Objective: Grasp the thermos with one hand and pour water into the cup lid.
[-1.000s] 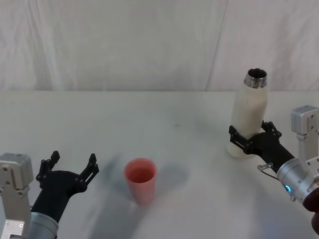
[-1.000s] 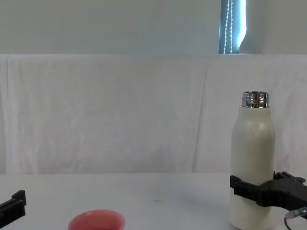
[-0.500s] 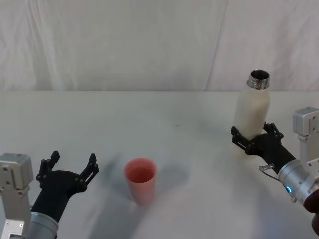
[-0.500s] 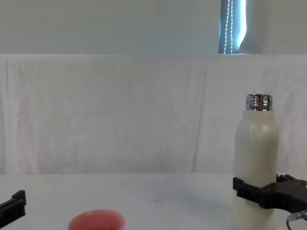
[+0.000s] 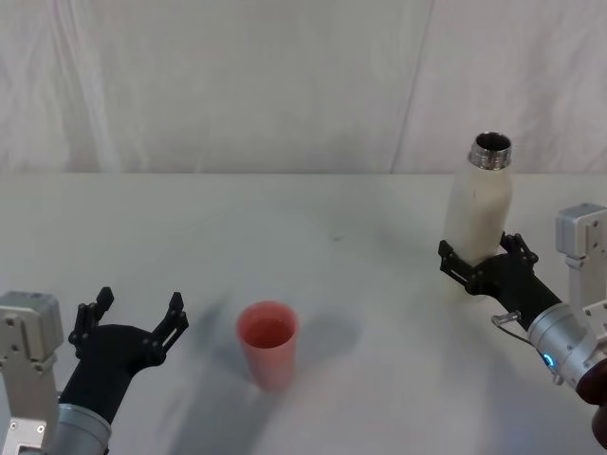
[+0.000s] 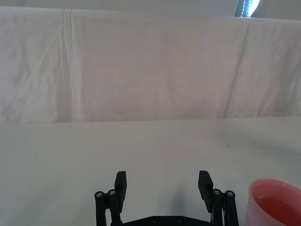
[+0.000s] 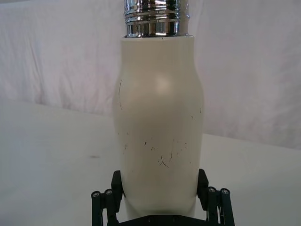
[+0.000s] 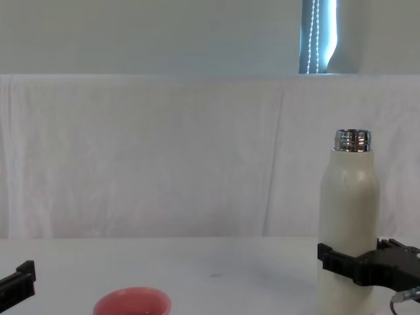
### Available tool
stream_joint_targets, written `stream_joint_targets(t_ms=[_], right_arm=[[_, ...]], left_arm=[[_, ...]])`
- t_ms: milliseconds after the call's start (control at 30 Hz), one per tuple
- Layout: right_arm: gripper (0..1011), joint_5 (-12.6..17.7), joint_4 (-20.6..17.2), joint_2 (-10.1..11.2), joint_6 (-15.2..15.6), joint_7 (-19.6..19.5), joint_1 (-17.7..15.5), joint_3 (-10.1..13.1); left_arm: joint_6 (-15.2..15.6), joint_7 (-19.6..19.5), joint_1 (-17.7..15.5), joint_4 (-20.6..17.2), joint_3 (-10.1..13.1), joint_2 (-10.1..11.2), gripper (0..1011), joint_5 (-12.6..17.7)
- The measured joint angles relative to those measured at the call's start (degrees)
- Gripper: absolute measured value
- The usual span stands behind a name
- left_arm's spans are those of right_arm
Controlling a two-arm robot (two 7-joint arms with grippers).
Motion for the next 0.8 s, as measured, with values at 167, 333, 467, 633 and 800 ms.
stream_joint_targets(t_ms=[167, 333, 467, 633, 800], right_arm=[[950, -0.01, 0.00, 0.01, 0.00, 0.02, 0.00, -0.02], [950, -0.01, 0.00, 0.00, -0.01, 0.05, -0.02, -0.05], [950, -0.01, -0.01, 0.01, -0.01, 0.05, -0.03, -0.05], [1001, -0.01, -0.04, 0.03, -0.02, 0.05, -0.04, -0.06], [1001, -0.01, -0.05, 0.02, -0.02, 0.05, -0.04, -0.06]], left_arm=[[0.00, 0.00, 0.00, 0.00, 0.00, 0.01, 1001, 0.00], [0.00, 0.00, 0.00, 0.00, 0.00, 0.01, 1001, 0.00], [0.00, 0.00, 0.00, 0.00, 0.00, 0.01, 1001, 0.00], [0.00, 0.00, 0.00, 0.00, 0.00, 0.01, 1001, 0.00], [0.00, 0.00, 0.00, 0.00, 0.01, 0.00, 1001, 0.00]])
